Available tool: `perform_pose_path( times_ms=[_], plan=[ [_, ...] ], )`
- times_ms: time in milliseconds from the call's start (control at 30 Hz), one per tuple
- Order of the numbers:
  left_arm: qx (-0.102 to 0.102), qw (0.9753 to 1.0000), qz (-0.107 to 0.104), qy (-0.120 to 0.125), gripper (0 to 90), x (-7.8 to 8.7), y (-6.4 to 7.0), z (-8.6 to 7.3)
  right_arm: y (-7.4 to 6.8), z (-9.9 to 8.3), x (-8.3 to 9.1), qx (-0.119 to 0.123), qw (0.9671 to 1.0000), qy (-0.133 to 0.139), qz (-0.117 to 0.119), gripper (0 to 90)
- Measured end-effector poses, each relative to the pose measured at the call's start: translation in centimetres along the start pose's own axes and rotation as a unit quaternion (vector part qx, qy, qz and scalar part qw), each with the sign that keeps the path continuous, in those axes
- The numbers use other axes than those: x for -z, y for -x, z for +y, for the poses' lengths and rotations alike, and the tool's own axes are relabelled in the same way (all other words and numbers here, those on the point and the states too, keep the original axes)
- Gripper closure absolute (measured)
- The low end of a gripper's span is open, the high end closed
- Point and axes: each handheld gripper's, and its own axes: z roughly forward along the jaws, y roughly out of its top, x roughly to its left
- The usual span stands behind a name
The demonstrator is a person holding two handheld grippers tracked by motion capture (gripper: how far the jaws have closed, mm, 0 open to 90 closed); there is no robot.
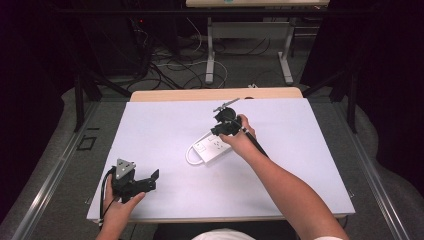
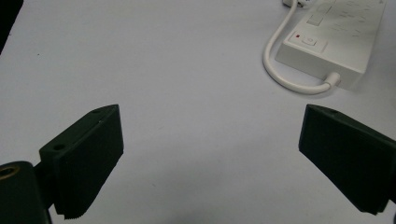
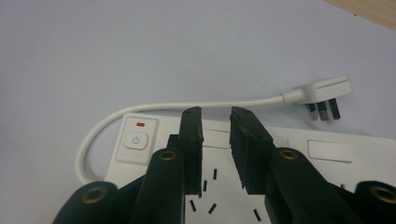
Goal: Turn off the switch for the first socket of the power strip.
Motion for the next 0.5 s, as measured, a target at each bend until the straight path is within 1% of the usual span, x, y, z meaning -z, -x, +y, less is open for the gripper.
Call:
perform_pose_path(
  times_ms=[33,67,100,167,200,233,267,300,367,400,467,500],
  plan=[
    [0.0,1.0,0.0,0.0,6.4,0.0,0.0,0.0,0.0,-0.1,0.1,-0.003,1.0,0.004,0.005,73.8],
    [0.0,1.0,0.0,0.0,6.3,0.0,0.0,0.0,-0.1,0.0,0.4,-0.001,0.9999,-0.011,0.006,73.3],
    [0.0,1.0,0.0,0.0,6.4,0.0,0.0,0.0,-0.2,-0.1,0.5,0.003,1.0,0.001,0.008,72.9],
    [0.0,1.0,0.0,0.0,6.4,0.0,0.0,0.0,-0.3,-0.1,0.7,0.007,0.9999,0.003,0.01,71.4],
    [0.0,1.0,0.0,0.0,6.4,0.0,0.0,0.0,-0.4,-0.2,1.0,0.003,1.0,0.001,0.009,70.6],
    [-0.001,1.0,0.0,0.0,6.4,0.0,0.0,0.0,-0.4,-0.2,1.1,0.007,0.9999,0.007,0.01,69.6],
    [-0.001,1.0,0.0,0.0,6.4,0.0,0.0,0.0,-0.5,-0.2,1.3,0.002,0.9999,0.007,0.012,68.8],
    [-0.001,1.0,0.0,0.0,6.4,0.0,0.0,0.0,-0.5,-0.3,1.4,0.006,0.9999,0.012,0.01,67.8],
    [-0.002,1.0,0.001,0.0,6.4,0.0,0.0,0.0,-0.6,-0.4,1.9,0.005,0.9998,0.015,0.013,66.5],
    [-0.001,1.0,0.001,0.0,6.4,0.0,0.0,0.0,-0.6,-0.4,2.0,0.008,0.9997,0.02,0.011,65.0],
    [-0.001,1.0,0.001,0.0,6.4,0.0,0.0,0.0,-0.7,-0.5,2.3,0.005,0.9996,0.025,0.012,62.3],
    [-0.001,1.0,0.001,-0.001,6.4,0.0,0.0,0.0,-0.7,-0.5,2.5,0.008,0.9996,0.027,0.009,61.3]
  ],
)
